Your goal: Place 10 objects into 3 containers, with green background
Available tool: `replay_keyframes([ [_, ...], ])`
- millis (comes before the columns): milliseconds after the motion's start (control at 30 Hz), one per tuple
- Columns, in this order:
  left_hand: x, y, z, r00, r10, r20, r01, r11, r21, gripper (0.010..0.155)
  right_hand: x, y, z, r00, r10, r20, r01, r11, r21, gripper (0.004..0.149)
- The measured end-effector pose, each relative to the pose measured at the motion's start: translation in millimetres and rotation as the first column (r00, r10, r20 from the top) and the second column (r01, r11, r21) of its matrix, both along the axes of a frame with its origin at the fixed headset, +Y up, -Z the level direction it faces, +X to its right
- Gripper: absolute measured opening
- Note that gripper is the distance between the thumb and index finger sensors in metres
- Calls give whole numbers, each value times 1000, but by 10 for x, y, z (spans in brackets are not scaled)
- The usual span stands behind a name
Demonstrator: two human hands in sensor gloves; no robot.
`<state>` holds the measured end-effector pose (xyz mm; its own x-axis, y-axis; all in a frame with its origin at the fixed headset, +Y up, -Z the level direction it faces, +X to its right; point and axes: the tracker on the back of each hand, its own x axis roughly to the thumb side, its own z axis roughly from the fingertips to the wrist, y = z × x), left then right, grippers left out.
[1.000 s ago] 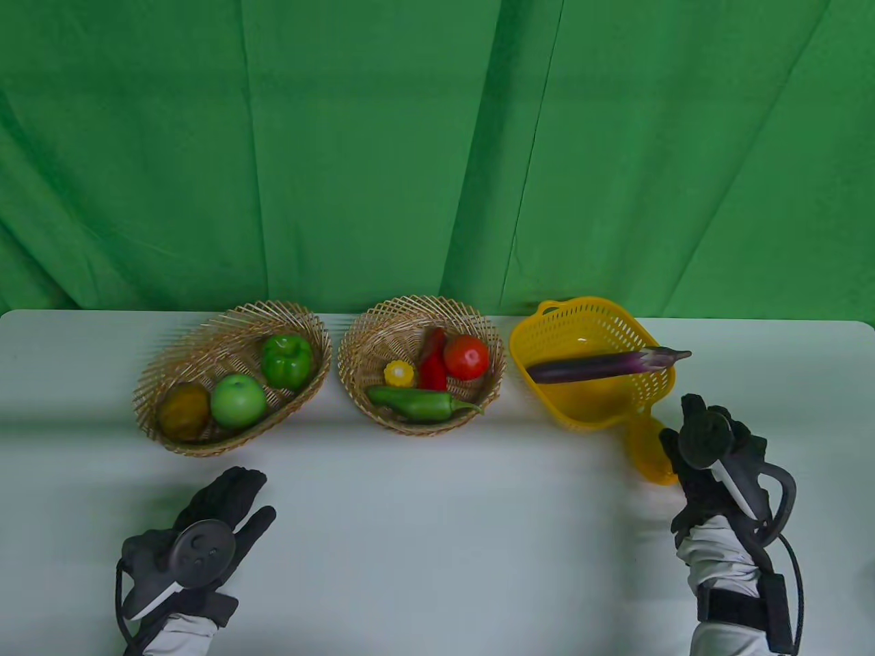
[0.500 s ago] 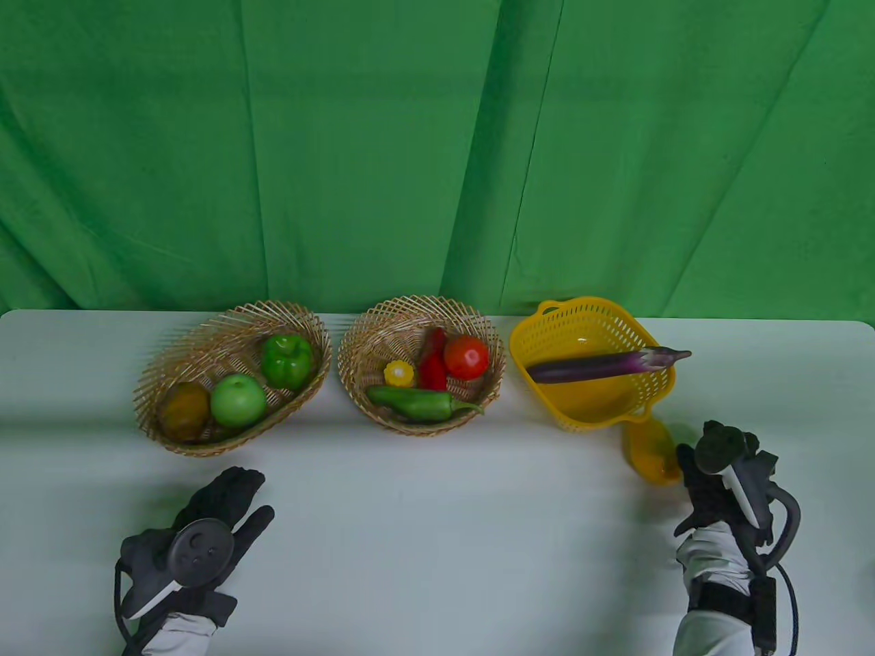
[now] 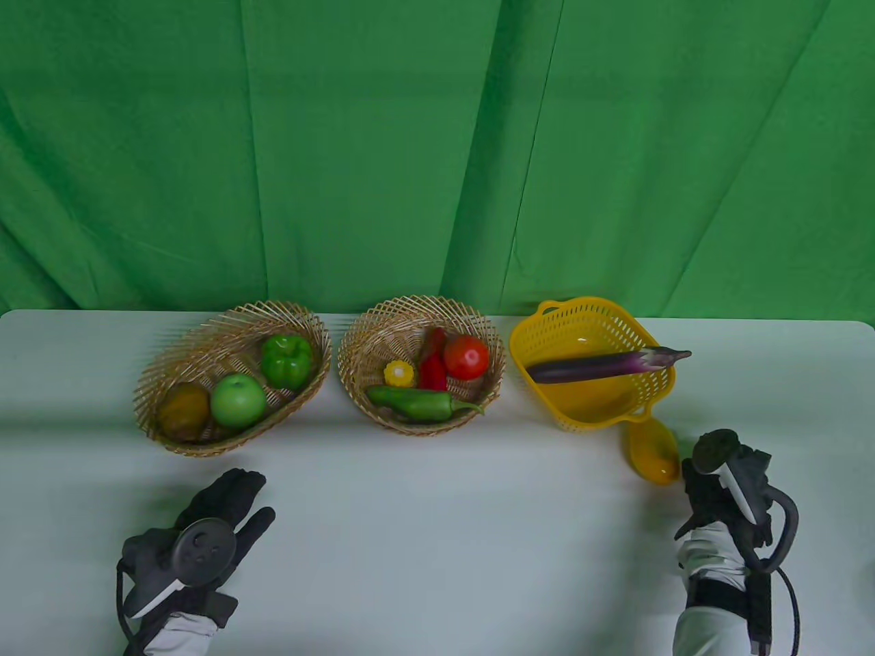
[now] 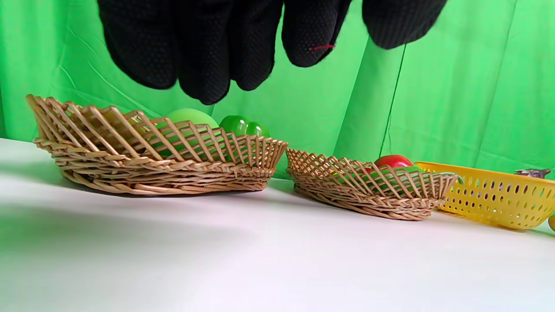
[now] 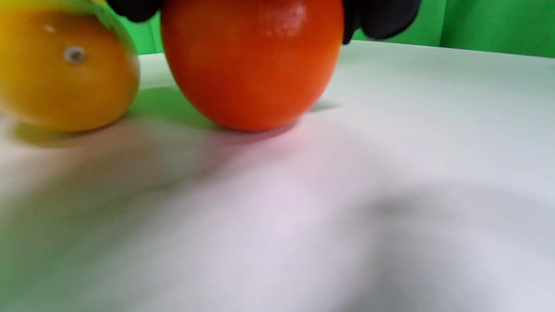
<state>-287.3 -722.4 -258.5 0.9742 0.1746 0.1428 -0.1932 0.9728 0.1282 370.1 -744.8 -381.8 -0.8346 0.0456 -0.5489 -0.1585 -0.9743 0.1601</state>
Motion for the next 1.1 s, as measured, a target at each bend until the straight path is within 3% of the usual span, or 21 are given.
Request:
replay_keyframes([
  [500,-26,16,3,1000,9,-8,-8,1000,18,62,10,173,-4,1000,11,-14,-12,999,-43,58],
  [1100,-46,29,8,1000,14,-2,-14,999,40,62,-443,748,-62,982,108,-155,-99,993,62,59],
])
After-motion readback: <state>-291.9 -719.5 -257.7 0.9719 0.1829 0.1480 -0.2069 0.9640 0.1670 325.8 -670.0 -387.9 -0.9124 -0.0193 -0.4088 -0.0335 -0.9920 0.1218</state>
